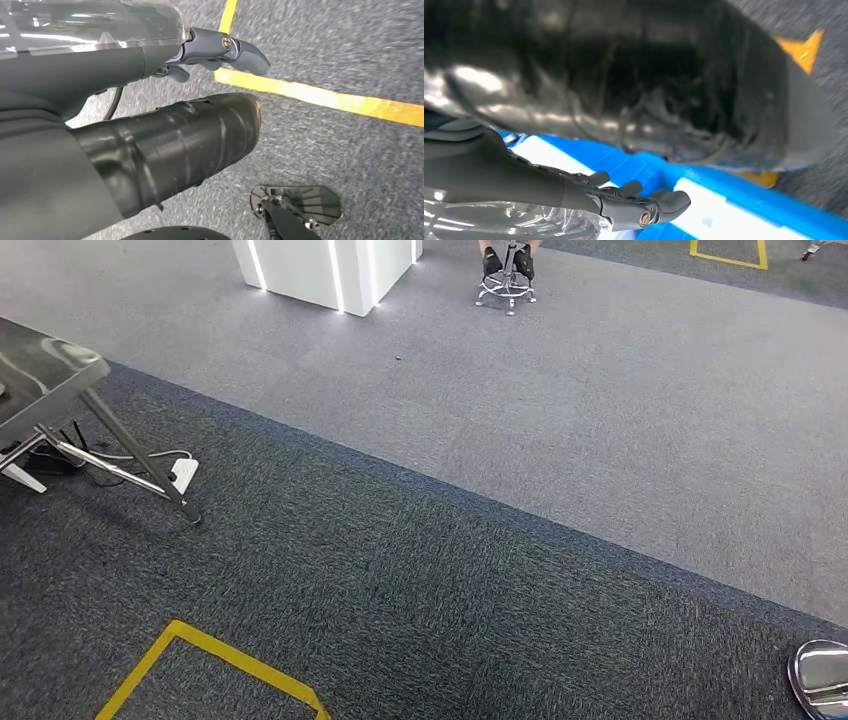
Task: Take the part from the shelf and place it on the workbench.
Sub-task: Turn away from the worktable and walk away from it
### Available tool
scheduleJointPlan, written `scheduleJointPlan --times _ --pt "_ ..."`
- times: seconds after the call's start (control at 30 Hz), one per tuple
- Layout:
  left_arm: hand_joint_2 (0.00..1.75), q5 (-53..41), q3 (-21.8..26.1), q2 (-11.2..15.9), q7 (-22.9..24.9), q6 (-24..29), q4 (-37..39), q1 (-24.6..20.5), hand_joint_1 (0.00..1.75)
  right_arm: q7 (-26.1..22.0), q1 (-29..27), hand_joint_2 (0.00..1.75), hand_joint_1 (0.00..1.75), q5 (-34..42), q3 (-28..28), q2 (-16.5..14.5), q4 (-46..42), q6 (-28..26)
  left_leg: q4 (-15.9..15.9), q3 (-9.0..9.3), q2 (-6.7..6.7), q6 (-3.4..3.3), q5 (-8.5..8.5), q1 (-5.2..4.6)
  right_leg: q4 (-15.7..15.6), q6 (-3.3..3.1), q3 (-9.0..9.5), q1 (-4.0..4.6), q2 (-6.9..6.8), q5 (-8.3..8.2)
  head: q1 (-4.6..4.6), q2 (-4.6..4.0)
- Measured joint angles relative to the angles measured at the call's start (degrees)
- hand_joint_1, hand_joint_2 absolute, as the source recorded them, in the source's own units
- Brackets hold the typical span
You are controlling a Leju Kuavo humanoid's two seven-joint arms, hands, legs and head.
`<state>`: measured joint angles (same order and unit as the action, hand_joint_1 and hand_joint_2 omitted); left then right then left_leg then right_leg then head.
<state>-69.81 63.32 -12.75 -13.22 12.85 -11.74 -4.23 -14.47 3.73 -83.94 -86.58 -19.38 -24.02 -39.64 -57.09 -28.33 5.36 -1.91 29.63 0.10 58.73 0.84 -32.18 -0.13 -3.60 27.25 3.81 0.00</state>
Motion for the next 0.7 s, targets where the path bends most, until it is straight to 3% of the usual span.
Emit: scheduleJointPlan --times 0.03,0.1,0.17,0.23,0.27,0.3,0.33,0.37,0.4,0.47,0.53,0.6,0.63,0.7 --pt "0.0 -0.04 0.0 0.01 0.0 -0.02 0.0 -0.08 0.0 -0.42 0.19 0.0 0.0 0.04 -0.02 0.13 0.72 -0.01 0.01 0.12 0.47 0.3 0.14 -0.08 -0.48 -0.26 0.12 0.25 -0.02 0.17 -0.01 0.0" --pt "0.0 -0.06 -0.01 0.0 0.02 -0.02 0.0 -0.32 0.0 -1.26 0.39 0.0 0.0 0.16 -0.08 0.36 1.82 -0.03 -0.08 0.46 0.99 0.91 0.5 0.02 -0.71 -0.83 0.06 0.22 1.21 -0.04 -0.01 0.0" --pt "0.0 -0.08 -0.02 -0.01 0.02 -0.04 0.0 -0.42 0.0 -2.56 0.65 0.0 0.0 0.44 -0.13 0.53 2.67 -0.08 -2.27 -0.2 -1.14 1.45 2.2 0.27 -1.11 -1.54 0.18 -0.08 2.27 -0.35 -0.04 0.0" --pt "0.0 -0.04 -0.02 -0.01 -0.1 -0.09 0.0 -0.27 0.0 -3.55 1.0 0.0 0.0 0.61 -0.11 0.73 3.51 -0.13 -8.81 -3.22 -4.04 1.81 5.82 0.47 -1.25 -2.06 0.19 -0.16 3.35 -0.49 -0.07 0.0" --pt "0.0 0.02 -0.02 -0.02 -0.23 -0.14 0.01 -0.16 0.0 -3.77 1.13 0.0 0.0 0.58 -0.11 0.87 3.92 -0.14 -12.83 -5.19 -4.62 1.93 7.49 0.51 -1.22 -2.18 0.14 -0.11 4.01 -0.5 -0.08 0.0" --pt "0.0 0.1 -0.01 -0.02 -0.36 -0.23 0.01 -0.04 0.0 -3.88 1.21 0.0 0.0 0.51 -0.1 1.02 4.35 -0.15 -15.89 -6.8 -4.82 2.03 8.25 0.54 -1.16 -2.24 0.15 -0.07 4.78 -0.5 -0.08 0.0" --pt "0.0 0.18 -0.01 -0.03 -0.47 -0.31 0.02 0.03 0.0 -3.95 1.26 0.0 0.0 0.45 -0.09 1.15 4.71 -0.15 -17.04 -7.61 -4.88 2.09 7.81 0.57 -1.07 -2.24 0.18 -0.05 5.61 -0.47 -0.08 0.0" --pt "0.0 0.23 0.0 -0.03 -0.55 -0.39 0.02 0.06 0.0 -3.99 1.29 0.0 0.0 0.37 -0.09 1.27 5.06 -0.15 -15.76 -7.34 -4.99 2.11 6.14 0.63 -0.92 -2.19 0.23 -0.08 6.48 -0.42 -0.08 0.0" --pt "0.0 0.26 0.0 -0.03 -0.59 -0.46 0.01 0.05 0.0 -4.01 1.33 0.0 0.0 0.24 -0.07 1.36 5.42 -0.14 -12.49 -6.16 -5.45 2.11 3.68 0.75 -0.69 -2.06 0.27 -0.13 7.32 -0.31 -0.07 0.0" --pt "0.0 0.28 0.01 -0.03 -0.68 -0.52 0.01 0.11 0.0 -4.0 1.44 0.0 0.0 -0.15 0.06 1.49 6.14 -0.14 -5.21 -3.39 -8.02 1.95 0.15 1.05 0.01 -1.61 0.02 -0.19 8.83 0.03 -0.06 0.0" --pt "0.0 0.29 0.02 -0.02 -0.75 -0.55 0.01 0.17 0.0 -3.86 1.56 0.0 0.0 -0.66 0.34 1.62 6.75 -0.19 -2.3 -2.37 -9.82 1.5 -0.42 1.06 0.47 -0.93 -0.53 -0.23 10.07 0.1 -0.04 0.0" --pt "0.0 0.31 0.03 0.0 -0.82 -0.52 0.0 0.12 0.0 -3.55 1.46 0.0 0.0 -1.19 0.62 1.75 7.25 -0.24 -1.94 -2.25 -8.91 0.73 -0.62 0.89 0.39 -0.19 -0.93 -0.38 11.05 -0.14 -0.04 0.0" --pt "0.0 0.32 0.04 0.02 -0.83 -0.49 0.0 0.09 0.0 -3.38 1.39 0.0 0.0 -1.45 0.74 1.81 7.5 -0.26 -1.62 -2.1 -8.22 0.26 -0.85 0.89 0.64 0.09 -1.12 -0.38 10.41 0.07 -0.02 0.0" --pt "0.0 0.27 0.05 0.04 -0.83 -0.44 0.0 0.12 0.0 -3.07 1.38 0.0 0.0 -1.93 1.1 1.9 8.0 -0.26 -0.93 -1.89 -6.71 -0.63 -1.3 0.99 3.96 0.56 -2.66 -0.3 7.3 2.25 0.06 0.0"
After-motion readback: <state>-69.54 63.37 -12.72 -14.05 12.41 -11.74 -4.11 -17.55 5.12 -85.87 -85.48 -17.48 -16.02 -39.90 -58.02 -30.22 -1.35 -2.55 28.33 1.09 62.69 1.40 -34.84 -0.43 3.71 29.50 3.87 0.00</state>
